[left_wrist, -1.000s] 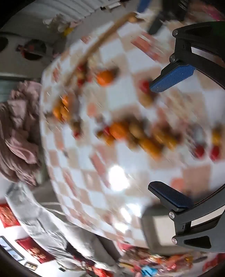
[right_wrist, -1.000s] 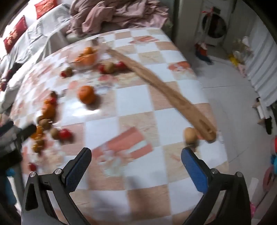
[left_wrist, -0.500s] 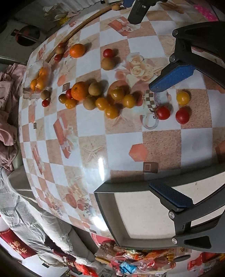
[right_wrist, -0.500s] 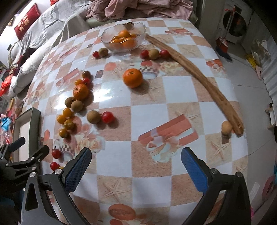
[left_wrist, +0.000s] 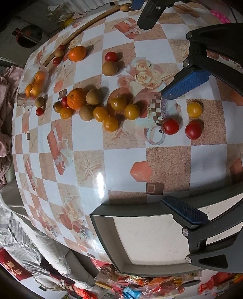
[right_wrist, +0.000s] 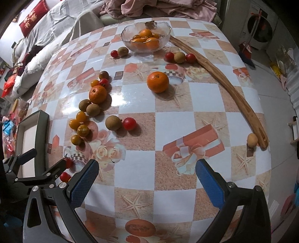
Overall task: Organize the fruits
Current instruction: 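Move both tools over the scattered fruits toward the cherry tomatoes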
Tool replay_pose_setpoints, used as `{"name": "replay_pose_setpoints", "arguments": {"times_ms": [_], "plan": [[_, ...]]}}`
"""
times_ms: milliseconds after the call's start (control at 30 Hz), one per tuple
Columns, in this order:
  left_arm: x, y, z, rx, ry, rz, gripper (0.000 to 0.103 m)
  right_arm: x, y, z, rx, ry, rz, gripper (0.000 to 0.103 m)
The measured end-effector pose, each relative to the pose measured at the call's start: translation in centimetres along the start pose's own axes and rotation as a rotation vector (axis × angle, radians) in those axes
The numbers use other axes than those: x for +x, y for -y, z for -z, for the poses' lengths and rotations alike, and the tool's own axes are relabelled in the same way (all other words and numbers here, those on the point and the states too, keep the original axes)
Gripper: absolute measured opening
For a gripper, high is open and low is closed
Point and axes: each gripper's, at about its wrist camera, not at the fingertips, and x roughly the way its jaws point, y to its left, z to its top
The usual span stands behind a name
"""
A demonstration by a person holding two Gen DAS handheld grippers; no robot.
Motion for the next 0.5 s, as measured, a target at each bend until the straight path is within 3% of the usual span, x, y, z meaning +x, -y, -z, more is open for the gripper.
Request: {"name": "replay_pose_setpoints", "arguments": {"times_ms": [500], "plan": [[0.29, 0.24, 0.10, -0.002, -0.006, 0.004, 0.103, 0.61, 0.11, 0.20, 0.004, -0.009, -0.002, 0.103]]}}
